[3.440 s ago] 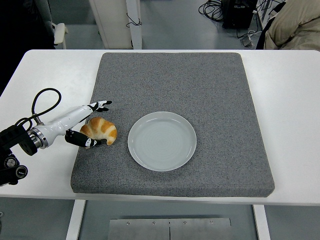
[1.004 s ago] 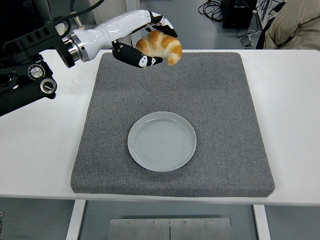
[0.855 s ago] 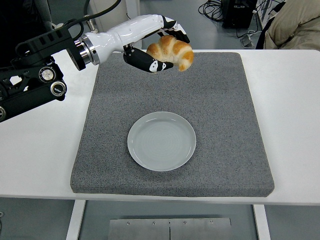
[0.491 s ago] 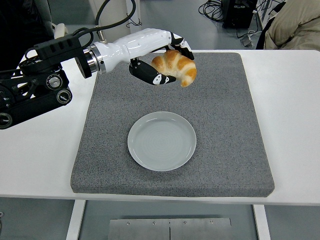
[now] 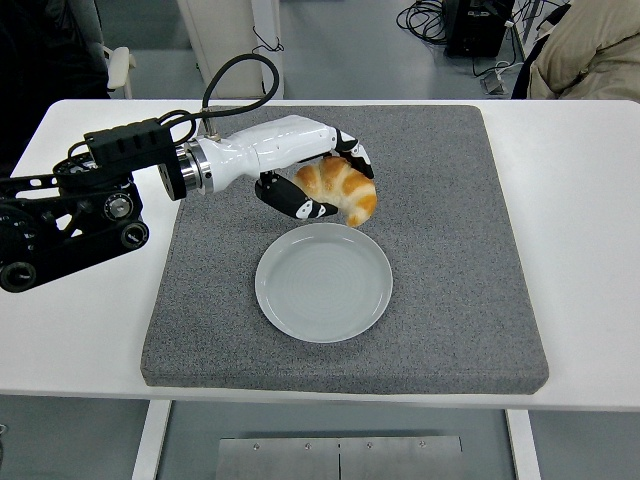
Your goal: Place the bread on the plate
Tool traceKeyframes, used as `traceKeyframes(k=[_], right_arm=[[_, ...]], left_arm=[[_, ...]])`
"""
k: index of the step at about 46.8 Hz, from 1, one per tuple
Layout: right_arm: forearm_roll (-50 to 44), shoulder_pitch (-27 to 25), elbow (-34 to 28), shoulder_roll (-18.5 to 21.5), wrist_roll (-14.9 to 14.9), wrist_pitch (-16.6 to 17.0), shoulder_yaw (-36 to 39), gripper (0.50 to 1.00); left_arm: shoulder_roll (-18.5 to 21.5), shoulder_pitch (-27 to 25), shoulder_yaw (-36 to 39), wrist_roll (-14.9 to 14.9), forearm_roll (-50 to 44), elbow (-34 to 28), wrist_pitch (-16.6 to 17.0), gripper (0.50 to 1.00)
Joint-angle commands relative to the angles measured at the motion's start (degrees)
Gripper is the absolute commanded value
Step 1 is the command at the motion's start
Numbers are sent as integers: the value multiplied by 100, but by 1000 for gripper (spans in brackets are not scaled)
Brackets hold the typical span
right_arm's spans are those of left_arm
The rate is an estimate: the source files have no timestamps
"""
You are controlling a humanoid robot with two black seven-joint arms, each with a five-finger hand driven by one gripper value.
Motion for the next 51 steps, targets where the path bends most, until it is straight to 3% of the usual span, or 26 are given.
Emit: traceKeyframes(k=[1, 27, 43, 51], right_arm=[[0, 0, 0, 0, 1, 0, 0, 1000], [0, 0, 0, 0, -7, 0, 0, 1000], [0, 0, 0, 0, 1, 0, 0, 1000], [0, 0, 0, 0, 1, 0, 0, 1000]], left_arm=[[-1, 141, 4, -1, 88, 0, 1, 564], [-291, 554, 224, -72, 932, 237, 45, 563], [-432, 713, 224, -107, 1117, 351, 238, 563], [-634, 774, 224, -115, 1125, 720, 414, 563]])
